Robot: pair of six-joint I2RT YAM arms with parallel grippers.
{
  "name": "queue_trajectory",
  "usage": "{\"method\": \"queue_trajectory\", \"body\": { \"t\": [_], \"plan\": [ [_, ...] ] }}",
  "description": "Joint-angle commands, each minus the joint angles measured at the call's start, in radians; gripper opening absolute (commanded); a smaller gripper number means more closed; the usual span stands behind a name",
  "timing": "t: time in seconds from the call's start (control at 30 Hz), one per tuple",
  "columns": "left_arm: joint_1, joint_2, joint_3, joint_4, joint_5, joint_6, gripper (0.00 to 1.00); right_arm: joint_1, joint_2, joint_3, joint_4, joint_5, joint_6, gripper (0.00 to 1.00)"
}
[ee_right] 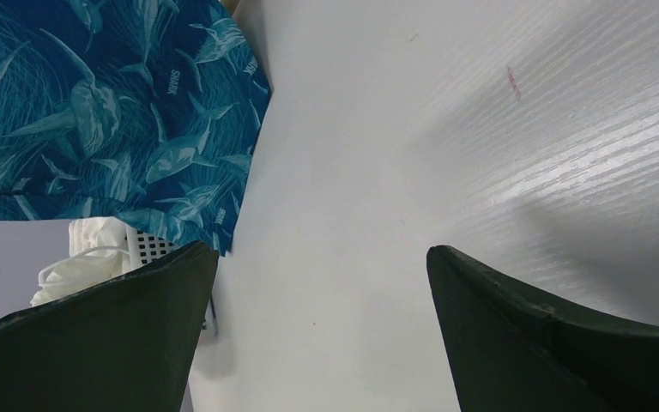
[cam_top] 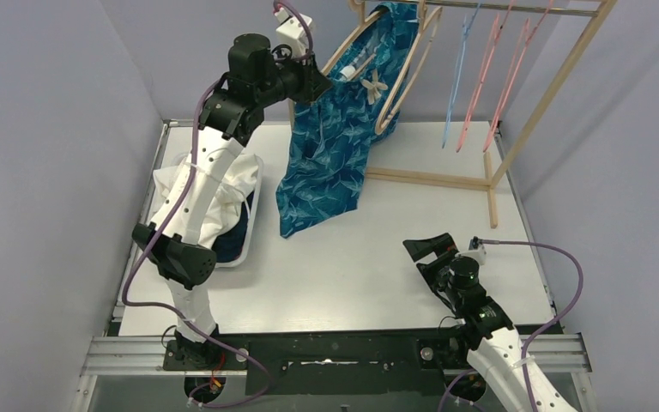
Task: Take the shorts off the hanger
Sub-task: Pick up the hanger from the clothes rod.
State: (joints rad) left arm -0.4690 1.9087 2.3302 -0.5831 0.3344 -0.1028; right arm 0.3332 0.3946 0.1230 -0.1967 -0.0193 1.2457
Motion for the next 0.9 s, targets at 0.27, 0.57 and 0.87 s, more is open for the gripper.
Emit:
{"method": "queue_trajectory", "body": {
  "t": [0.27,0.57,0.87],
  "plan": [
    [-0.09,-0.255,-0.382,0.6,-0.122,-0.056,0.0,-0.005,-0.026,0.03,-0.032,0.019,0.005,0.99],
    [-0.097,-0.319,-0.47,0.7,-0.128,-0.029,0.0,-0.006,-0.039,0.02,-0.034,0.015,0.02,0.99],
    [-0.117,-0.443,-0.643,0.602,-0.208,0.001,0.0,-0.005,-0.024,0.009,-0.01,-0.001,0.021,0.99]
  ]
}}
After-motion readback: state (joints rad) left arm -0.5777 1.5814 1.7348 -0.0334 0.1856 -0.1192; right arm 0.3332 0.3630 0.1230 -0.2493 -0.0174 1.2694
